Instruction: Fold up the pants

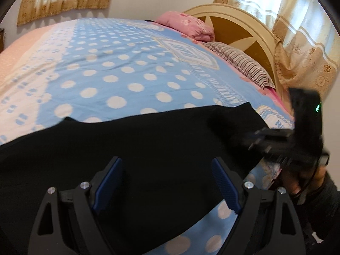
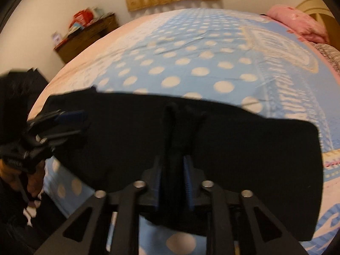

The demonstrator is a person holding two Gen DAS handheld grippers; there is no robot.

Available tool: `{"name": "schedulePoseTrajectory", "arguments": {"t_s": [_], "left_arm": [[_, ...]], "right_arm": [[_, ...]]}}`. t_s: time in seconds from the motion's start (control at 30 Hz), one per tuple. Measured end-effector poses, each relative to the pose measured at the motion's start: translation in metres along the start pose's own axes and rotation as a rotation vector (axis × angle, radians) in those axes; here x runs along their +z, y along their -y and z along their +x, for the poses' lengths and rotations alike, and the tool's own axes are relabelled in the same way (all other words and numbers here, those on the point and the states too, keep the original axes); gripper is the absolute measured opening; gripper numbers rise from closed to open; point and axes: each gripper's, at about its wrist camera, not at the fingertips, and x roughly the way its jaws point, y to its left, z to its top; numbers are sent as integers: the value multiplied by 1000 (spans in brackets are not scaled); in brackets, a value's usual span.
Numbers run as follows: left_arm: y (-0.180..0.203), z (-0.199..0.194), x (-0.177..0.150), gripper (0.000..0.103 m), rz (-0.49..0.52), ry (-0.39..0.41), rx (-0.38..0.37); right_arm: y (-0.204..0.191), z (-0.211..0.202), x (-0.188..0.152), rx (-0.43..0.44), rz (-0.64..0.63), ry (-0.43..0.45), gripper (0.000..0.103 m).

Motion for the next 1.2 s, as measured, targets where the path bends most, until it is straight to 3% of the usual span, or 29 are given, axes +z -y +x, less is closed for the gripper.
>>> {"name": "schedulePoseTrajectory", "arguments": {"t_s": [0.1,0.23,0.47,0.6,0.63,0.73,0.77,0.97,1.2], "left_arm": [[8,8,1,88,-9,-24,-45],[25,19,4,87,1,-42,-101],[56,55,15,78,-16,-116,-195],[66,71,24,74,-22,-119,-155],[69,74,27,65,-27,-119,-146],[70,84,31,15,-47,-142,-118],[70,85,31,13,-49,-141,-110],[56,51,40,11,-92,-65,-156],[17,4,44,11,-125,-6,-88]], "right_arm": [[3,-26,-5,129,-14,41,39],[27,-65,-14,114,26,157,42],[96,-89,-40,95,276,338,47],[113,-96,-48,86,320,401,49],[118,-99,-49,83,333,422,51],[133,-111,-57,80,410,494,62],[138,-114,-60,81,433,517,62],[146,-118,-62,54,466,546,63],[128,-108,-59,54,383,507,63]]}}
